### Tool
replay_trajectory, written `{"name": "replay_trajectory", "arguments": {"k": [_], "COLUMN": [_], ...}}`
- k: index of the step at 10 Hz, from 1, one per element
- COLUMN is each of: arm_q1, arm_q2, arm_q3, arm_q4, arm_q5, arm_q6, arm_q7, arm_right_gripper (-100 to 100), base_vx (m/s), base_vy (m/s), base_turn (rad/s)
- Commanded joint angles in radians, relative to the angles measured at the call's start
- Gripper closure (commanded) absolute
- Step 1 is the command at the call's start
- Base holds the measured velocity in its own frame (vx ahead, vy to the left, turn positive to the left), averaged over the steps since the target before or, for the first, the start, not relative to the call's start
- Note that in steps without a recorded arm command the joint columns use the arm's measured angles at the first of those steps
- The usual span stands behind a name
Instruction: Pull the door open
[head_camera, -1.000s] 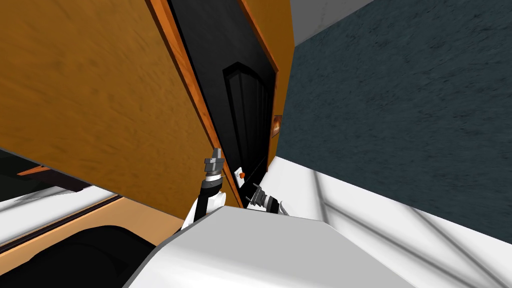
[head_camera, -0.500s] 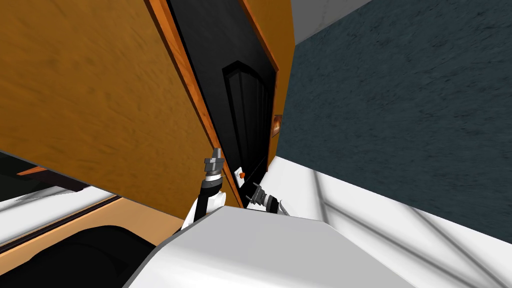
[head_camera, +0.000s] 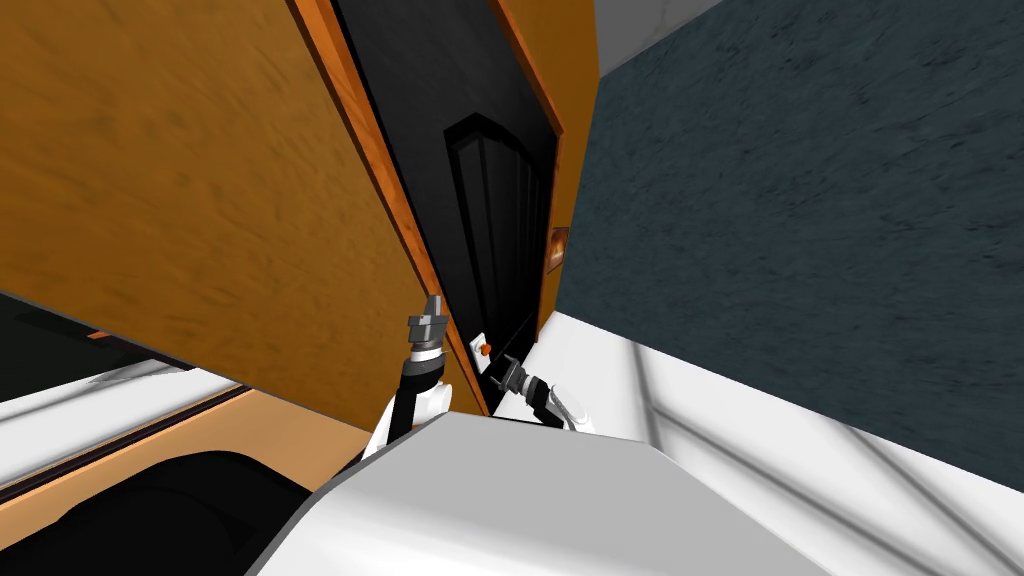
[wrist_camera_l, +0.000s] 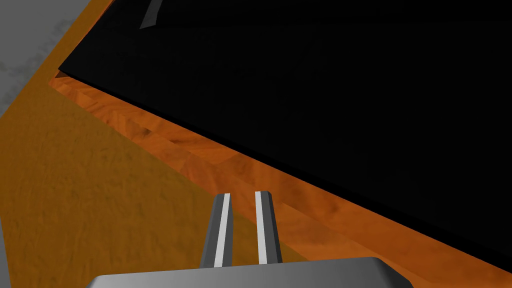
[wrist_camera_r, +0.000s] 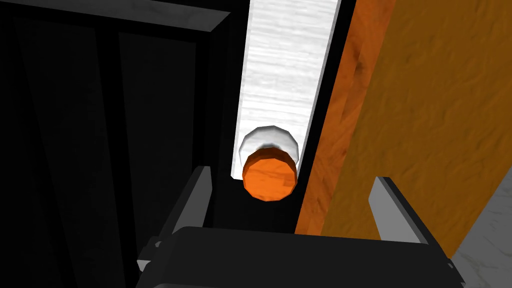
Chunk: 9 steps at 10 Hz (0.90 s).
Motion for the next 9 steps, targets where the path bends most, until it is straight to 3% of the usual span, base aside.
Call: {"name": "replay_trajectory", "arguments": {"k": [1, 2, 7, 9], "arm_q1": [-0.05, -0.055, -0.204, -0.245], "arm_q2": [0.025, 0.025, 0.114, 0.146], "arm_q3": [-0.006, -0.006, -0.022, -0.027], "arm_q4": [0.037, 0.037, 0.144, 0.174], "arm_q5": [0.008, 0.008, 0.031, 0.038], "arm_q6": [0.031, 0.031, 0.107, 0.128], "arm_q7": [-0.027, -0.027, -0.082, -0.098], "arm_right_gripper": [-100, -100, -100, -100], "base_vx": [-0.008, -0.006, -0.011, -0.01], "base_vy": [-0.008, -0.004, -0.006, -0.003], "base_turn": [0.072, 0.023, 0.071, 0.052]}}
